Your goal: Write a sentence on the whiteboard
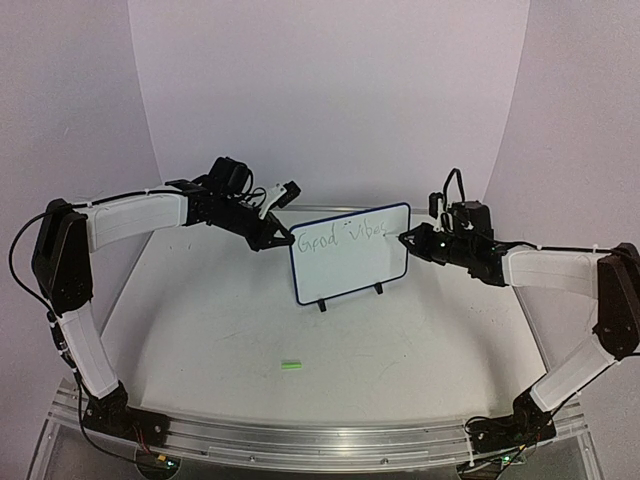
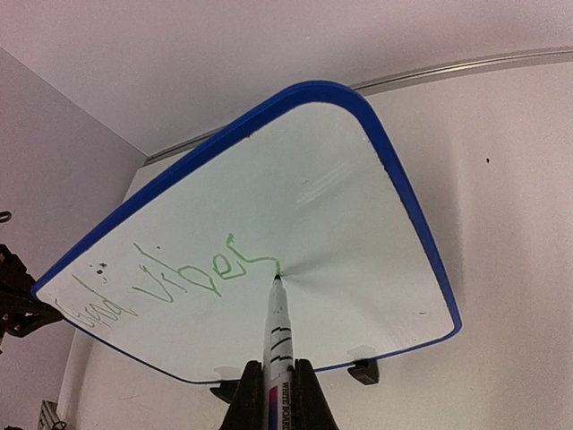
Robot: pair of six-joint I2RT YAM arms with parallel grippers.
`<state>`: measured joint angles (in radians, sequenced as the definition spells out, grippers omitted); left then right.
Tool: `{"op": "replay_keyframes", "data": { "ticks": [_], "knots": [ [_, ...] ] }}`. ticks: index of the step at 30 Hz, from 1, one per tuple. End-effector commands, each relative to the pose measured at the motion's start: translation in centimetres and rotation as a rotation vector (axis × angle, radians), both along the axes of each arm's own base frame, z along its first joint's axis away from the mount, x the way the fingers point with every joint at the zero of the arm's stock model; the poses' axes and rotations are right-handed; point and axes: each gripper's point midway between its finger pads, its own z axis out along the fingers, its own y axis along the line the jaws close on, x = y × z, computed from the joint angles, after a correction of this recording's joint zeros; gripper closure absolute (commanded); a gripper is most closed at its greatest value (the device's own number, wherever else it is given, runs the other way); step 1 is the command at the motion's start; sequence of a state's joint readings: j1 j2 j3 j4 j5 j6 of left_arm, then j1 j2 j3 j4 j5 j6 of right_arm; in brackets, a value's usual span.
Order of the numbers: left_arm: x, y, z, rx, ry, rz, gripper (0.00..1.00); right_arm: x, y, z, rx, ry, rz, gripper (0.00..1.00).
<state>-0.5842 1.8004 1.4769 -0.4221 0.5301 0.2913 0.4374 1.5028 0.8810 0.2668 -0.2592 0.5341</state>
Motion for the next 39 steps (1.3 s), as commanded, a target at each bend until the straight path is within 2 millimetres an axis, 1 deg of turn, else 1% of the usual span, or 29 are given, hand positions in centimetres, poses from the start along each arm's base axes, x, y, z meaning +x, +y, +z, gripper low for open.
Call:
{"op": "replay_keyframes", "data": {
  "ticks": [1,6,9,13,20,24,30,39],
  "knots": [
    [0.6,1.5,-0.3,0.074,-0.065,0.032,1.00,0.4,0.4,1.2,0.012,-0.034,0.021,1.00],
    [0.7,1.5,-0.4,0.074,-0.064,0.031,1.00,-0.4,0.6,2.7,0.041,-0.067,0.045,1.00],
    [0.6,1.5,-0.4,0.076,-0.064,0.032,1.00,-1.5,0.7,3.4,0.061,-0.083,0.077,1.00],
    [0.7,1.5,-0.3,0.075,-0.066,0.034,1.00,-3.2,0.9,3.9,0.077,-0.093,0.132,1.00],
    [0.6,1.5,-0.2,0.073,-0.066,0.034,1.00,-5.3,2.7,3.2,0.090,-0.074,0.249,1.00],
    [0.6,1.5,-0.5,0.076,-0.062,0.034,1.00,-6.4,4.8,2.9,0.083,-0.083,0.293,1.00],
    [0.7,1.5,-0.6,0.075,-0.057,0.034,1.00,-7.4,8.2,2.7,0.025,-0.131,0.281,1.00],
    [0.7,1.4,-1.0,0.080,-0.051,0.035,1.00,-7.4,13.0,1.6,-0.003,-0.155,0.331,1.00]
  ]
}}
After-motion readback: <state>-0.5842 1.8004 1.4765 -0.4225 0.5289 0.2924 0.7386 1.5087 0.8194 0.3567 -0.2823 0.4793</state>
